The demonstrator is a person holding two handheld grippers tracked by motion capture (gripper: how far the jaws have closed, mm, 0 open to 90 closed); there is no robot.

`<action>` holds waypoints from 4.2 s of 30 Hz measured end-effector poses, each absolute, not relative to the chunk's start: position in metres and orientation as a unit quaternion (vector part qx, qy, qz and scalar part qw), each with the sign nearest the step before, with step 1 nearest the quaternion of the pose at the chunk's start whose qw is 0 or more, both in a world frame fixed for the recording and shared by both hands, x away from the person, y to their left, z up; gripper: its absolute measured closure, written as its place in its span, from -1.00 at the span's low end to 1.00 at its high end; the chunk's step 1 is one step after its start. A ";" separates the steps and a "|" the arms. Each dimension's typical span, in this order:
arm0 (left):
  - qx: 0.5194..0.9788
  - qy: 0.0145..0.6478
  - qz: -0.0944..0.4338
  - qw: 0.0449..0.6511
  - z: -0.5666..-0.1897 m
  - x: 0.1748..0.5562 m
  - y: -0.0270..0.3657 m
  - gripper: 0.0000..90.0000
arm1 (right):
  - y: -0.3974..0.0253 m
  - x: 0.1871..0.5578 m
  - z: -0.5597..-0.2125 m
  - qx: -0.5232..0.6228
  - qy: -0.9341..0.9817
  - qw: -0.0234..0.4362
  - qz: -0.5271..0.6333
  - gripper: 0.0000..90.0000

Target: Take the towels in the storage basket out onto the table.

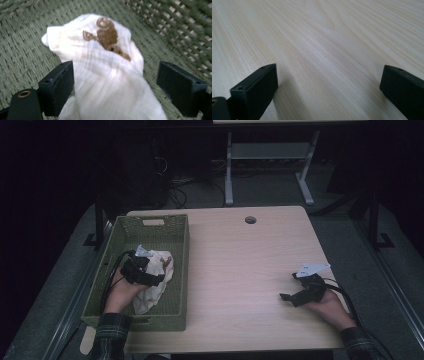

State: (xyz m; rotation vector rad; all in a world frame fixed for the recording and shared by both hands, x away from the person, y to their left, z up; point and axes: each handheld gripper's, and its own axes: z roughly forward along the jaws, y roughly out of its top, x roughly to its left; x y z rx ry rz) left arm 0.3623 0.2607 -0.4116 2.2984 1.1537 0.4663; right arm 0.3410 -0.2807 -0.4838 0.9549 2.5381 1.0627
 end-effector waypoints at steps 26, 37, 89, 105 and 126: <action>0.866 0.456 0.107 0.173 -0.437 0.370 0.258 -0.55 | -0.281 0.341 -0.484 0.326 0.866 0.114 0.363 -0.97; 0.877 0.432 0.122 0.169 -0.422 0.365 0.255 0.59 | -0.281 0.341 -0.484 0.326 0.866 0.114 0.362 -0.97; 0.756 0.381 0.147 0.511 -0.295 0.334 0.251 0.67 | -0.281 0.341 -0.484 0.326 0.866 0.114 0.362 -0.97; 0.762 0.322 0.133 0.546 -0.265 0.334 0.209 0.68 | -0.281 0.341 -0.484 0.326 0.866 0.114 0.363 -0.97; 0.774 0.256 0.085 0.574 -0.264 0.340 0.135 0.68 | -0.281 0.341 -0.484 0.325 0.866 0.114 0.363 -0.97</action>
